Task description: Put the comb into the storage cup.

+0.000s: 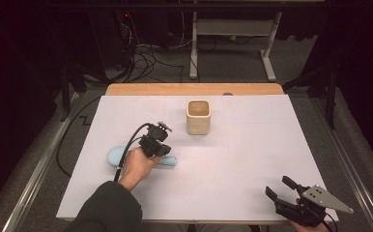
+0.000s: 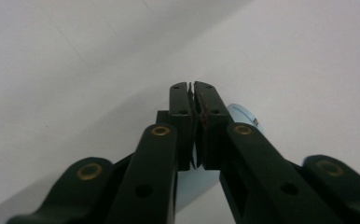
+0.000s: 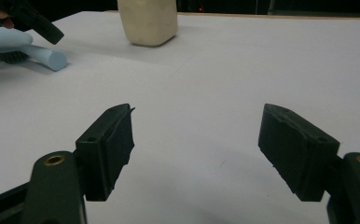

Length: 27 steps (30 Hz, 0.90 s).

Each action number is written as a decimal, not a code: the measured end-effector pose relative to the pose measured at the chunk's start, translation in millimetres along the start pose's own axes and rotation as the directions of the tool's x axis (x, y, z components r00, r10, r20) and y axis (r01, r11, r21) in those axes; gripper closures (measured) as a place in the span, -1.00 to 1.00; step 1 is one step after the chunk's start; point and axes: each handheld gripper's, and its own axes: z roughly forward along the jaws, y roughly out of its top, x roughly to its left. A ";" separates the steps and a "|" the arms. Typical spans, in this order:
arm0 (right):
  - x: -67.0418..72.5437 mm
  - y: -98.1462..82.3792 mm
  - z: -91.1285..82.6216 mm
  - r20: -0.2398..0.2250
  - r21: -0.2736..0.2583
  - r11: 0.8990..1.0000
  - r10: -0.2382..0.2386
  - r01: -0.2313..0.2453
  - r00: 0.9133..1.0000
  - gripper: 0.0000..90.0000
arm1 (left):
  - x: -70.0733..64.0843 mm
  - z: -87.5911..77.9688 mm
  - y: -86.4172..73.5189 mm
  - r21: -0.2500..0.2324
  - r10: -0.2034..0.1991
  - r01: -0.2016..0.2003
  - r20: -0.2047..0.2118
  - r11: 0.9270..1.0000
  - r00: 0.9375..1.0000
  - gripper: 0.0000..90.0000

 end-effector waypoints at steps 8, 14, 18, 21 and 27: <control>0.0 -0.1 0.1 -0.003 0.000 1.000 0.001 -0.001 1.000 -0.40 | -3.1 8.5 2.3 0.024 0.002 -0.003 0.030 1.000 1.000 0.99; 0.4 -0.1 0.2 -0.001 0.001 1.000 -0.004 0.004 1.000 -0.39 | -3.2 10.7 3.3 0.033 -0.009 0.007 0.039 0.999 0.999 0.99; 0.7 -0.1 0.3 0.000 0.002 1.000 -0.004 0.004 1.000 -0.39 | -3.7 10.8 2.8 0.035 -0.010 0.008 0.045 0.999 0.999 1.00; 0.9 0.0 -0.2 0.001 -0.002 1.000 -0.006 0.006 1.000 -0.39 | -4.5 10.5 2.4 0.042 -0.003 0.001 0.045 0.999 0.999 1.00; 1.2 0.1 -0.7 0.003 -0.009 1.000 -0.012 0.012 1.000 -0.38 | -6.3 10.1 1.3 0.053 0.006 -0.009 0.048 0.999 0.999 1.00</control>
